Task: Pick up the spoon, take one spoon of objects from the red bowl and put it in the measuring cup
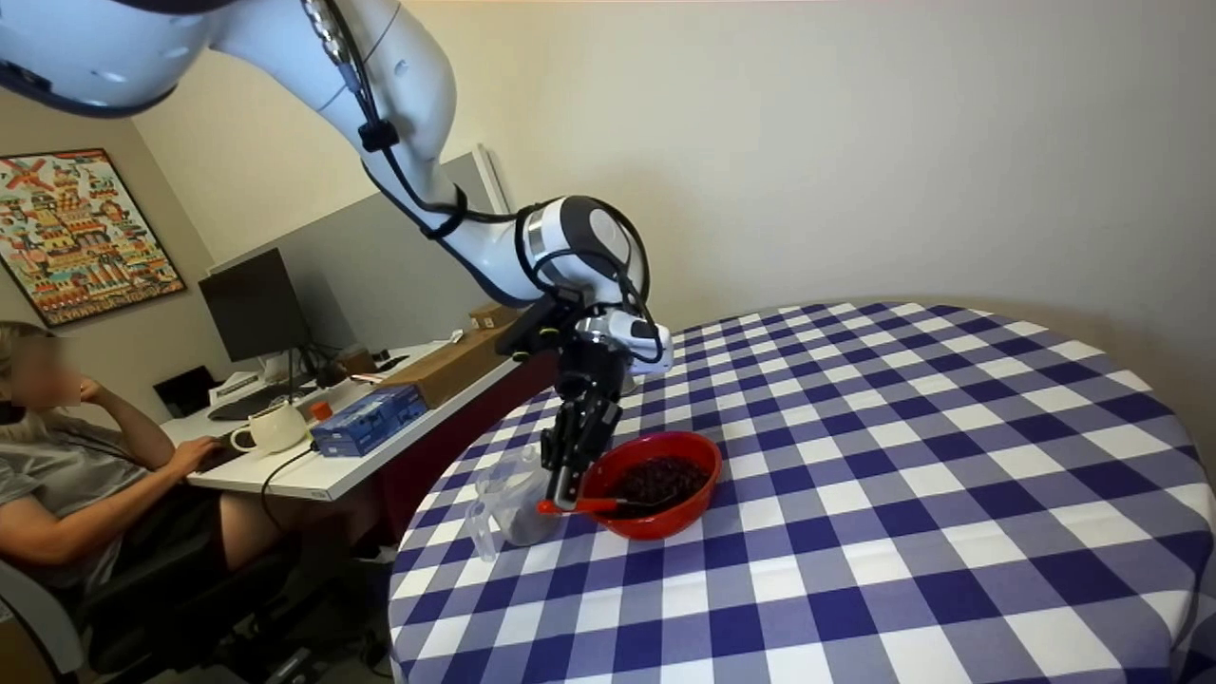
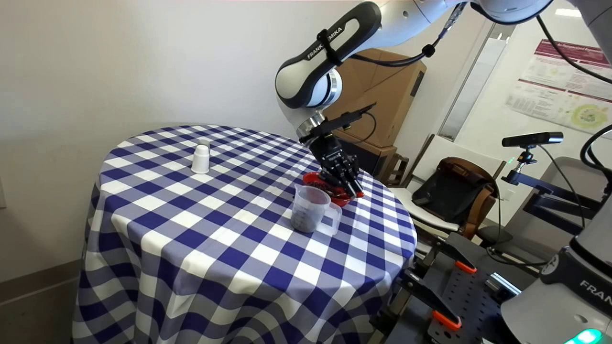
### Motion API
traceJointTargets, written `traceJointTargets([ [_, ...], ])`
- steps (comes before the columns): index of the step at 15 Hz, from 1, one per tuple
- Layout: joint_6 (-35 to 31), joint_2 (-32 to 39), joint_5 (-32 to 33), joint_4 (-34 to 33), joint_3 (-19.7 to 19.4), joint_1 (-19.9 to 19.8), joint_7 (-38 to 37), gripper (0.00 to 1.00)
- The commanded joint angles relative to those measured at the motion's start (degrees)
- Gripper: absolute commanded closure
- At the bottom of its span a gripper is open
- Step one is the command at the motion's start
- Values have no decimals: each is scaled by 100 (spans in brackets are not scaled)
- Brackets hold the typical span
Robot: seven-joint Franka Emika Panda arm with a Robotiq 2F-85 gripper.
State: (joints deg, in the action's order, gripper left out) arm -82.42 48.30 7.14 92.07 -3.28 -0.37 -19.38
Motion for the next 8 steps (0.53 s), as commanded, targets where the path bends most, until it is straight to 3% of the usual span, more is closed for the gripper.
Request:
traceJointTargets([
  [1, -98, 3, -554, -147, -100, -256, 164, 95],
  [8, -392, -277, -799, 176, -117, -465, 561, 95],
])
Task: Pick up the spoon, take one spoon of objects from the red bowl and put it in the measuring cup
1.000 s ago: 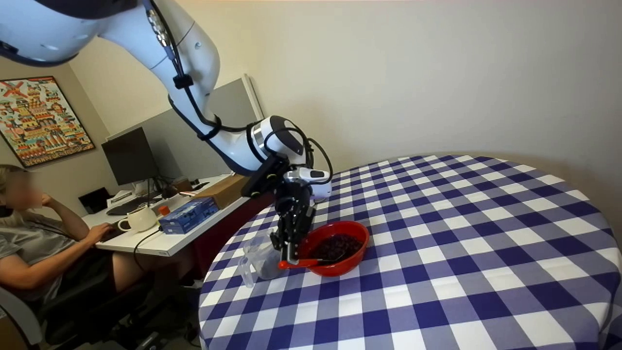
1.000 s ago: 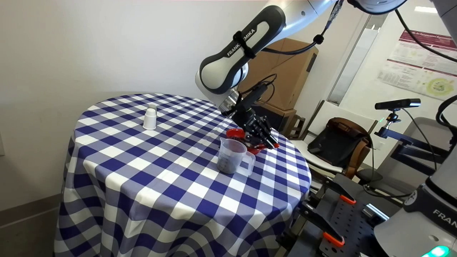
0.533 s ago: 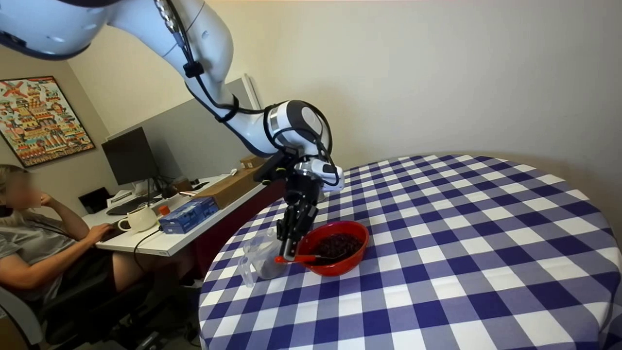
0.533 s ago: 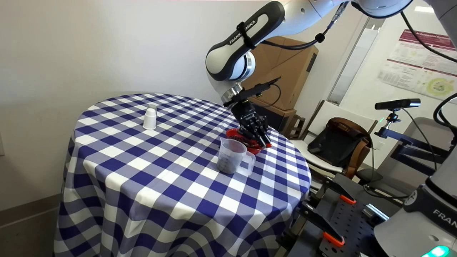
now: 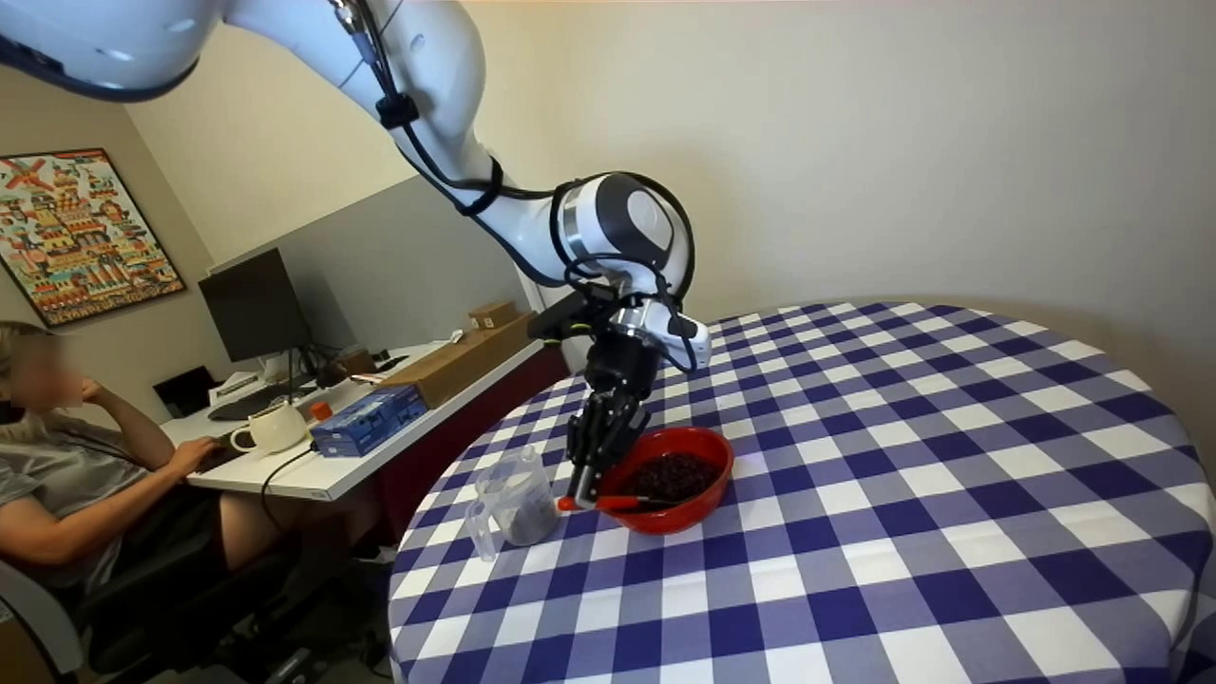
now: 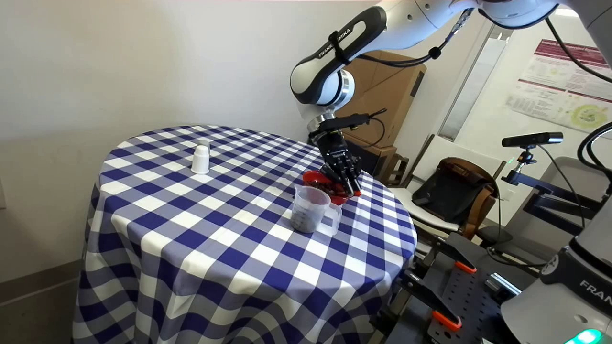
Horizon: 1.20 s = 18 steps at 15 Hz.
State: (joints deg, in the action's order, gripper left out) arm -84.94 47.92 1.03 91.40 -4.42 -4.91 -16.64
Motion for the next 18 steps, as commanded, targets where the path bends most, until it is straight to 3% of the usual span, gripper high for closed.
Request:
traceJointTargets([
  [1, -167, -294, -229, 296, 15, -20, 361, 95],
  [10, -186, -987, -884, 757, 57, -156, 968, 95],
  [18, -223, -1294, -952, 1225, -85, -494, 1395, 95],
])
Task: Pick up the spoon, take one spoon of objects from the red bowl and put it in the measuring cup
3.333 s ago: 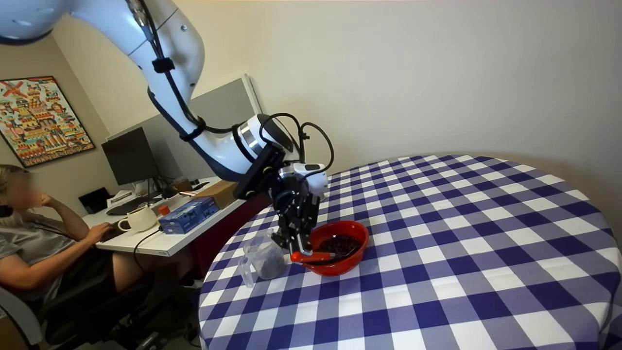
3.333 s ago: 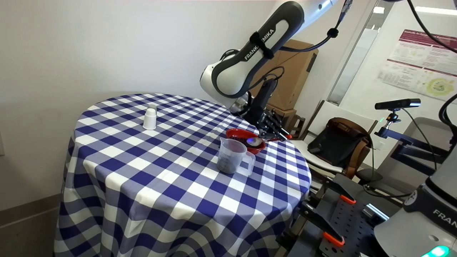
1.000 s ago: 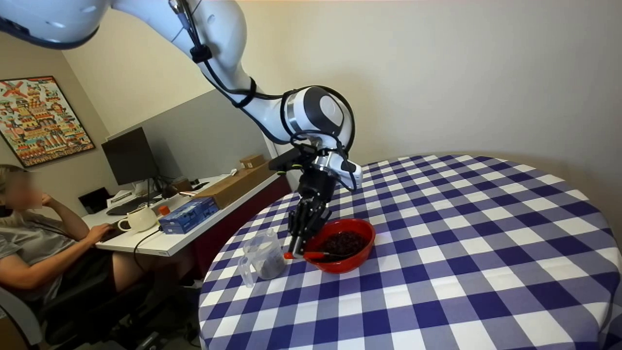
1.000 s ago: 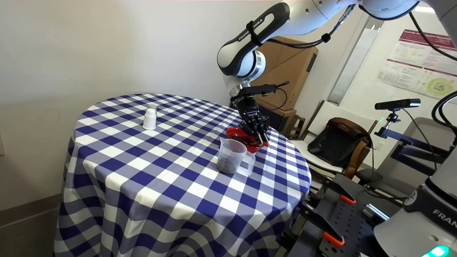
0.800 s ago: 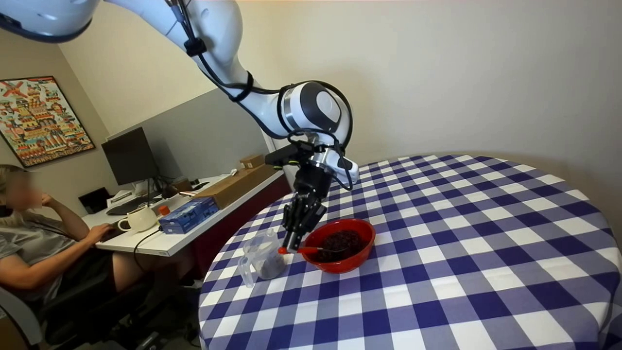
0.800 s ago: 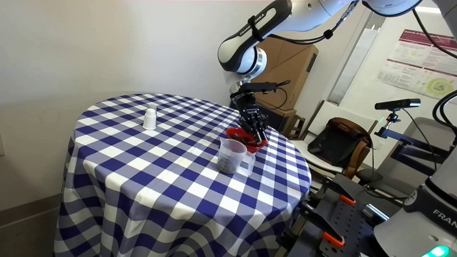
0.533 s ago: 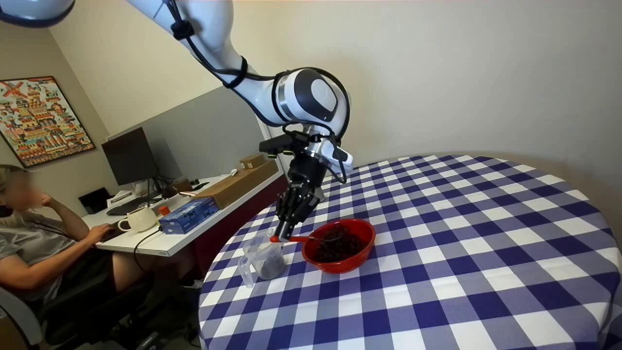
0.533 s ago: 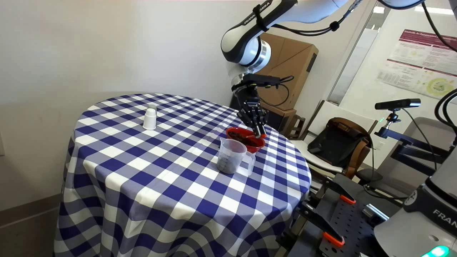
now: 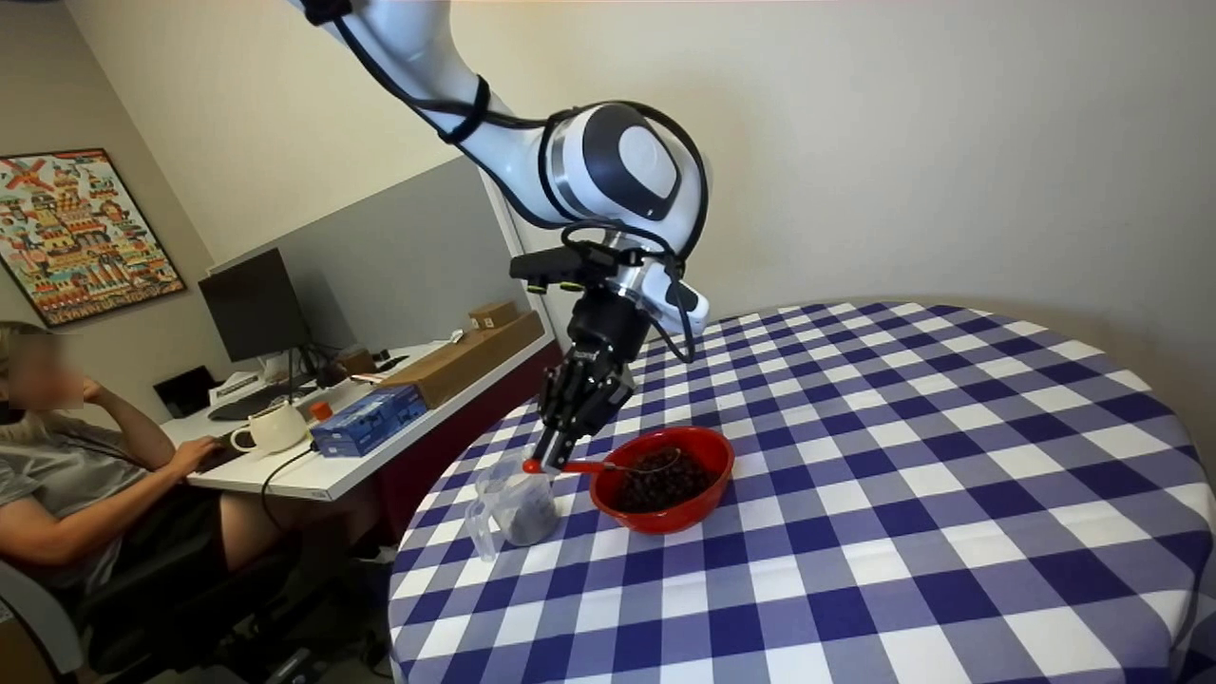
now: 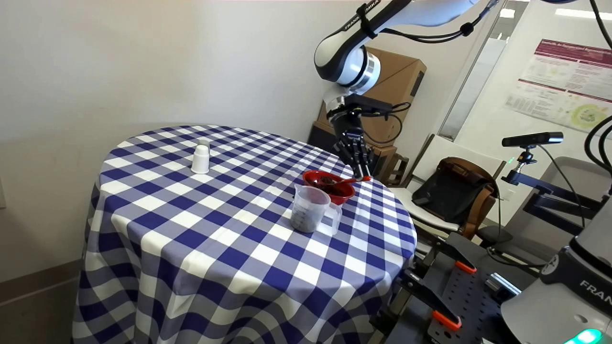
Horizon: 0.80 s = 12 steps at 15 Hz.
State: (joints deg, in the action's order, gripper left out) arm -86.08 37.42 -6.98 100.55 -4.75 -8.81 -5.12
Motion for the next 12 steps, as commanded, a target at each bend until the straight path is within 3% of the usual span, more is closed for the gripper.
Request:
traceJointTargets([
  [1, -114, -282, -148, 355, -62, -139, 292, 95],
  [12, -179, -1053, -40, 942, -1, -99, 736, 95],
])
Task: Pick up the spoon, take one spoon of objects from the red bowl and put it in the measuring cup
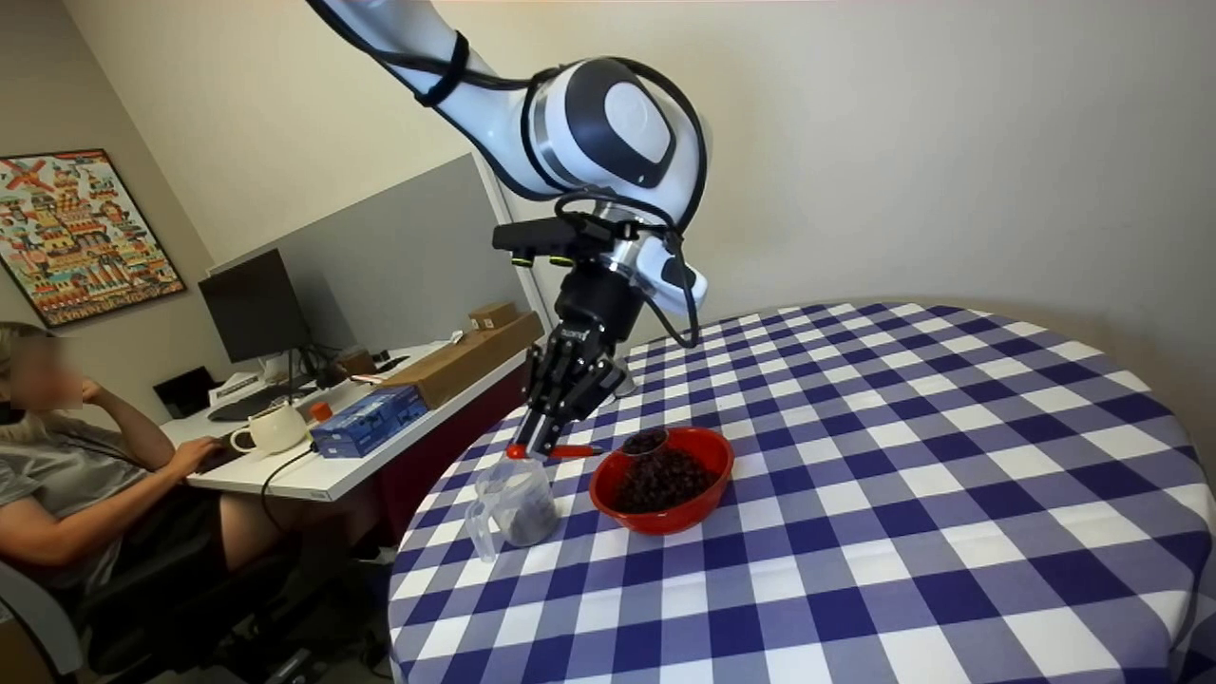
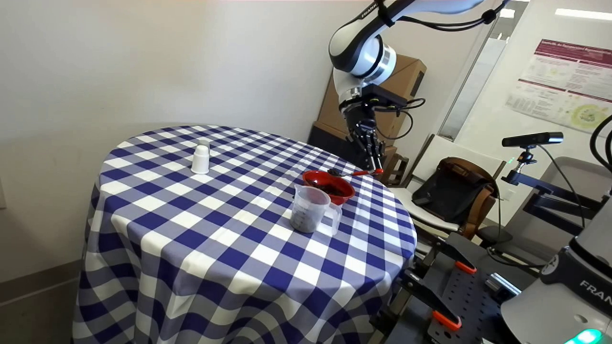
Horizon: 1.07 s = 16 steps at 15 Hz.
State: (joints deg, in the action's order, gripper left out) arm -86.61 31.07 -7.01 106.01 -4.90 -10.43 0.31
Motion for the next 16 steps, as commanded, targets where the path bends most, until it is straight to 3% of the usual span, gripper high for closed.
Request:
traceJointTargets([
  [1, -162, -529, -15, 495, 29, 97, 223, 95],
  [16, -519, -1666, 355, 1856, 295, 635, 620, 95],
])
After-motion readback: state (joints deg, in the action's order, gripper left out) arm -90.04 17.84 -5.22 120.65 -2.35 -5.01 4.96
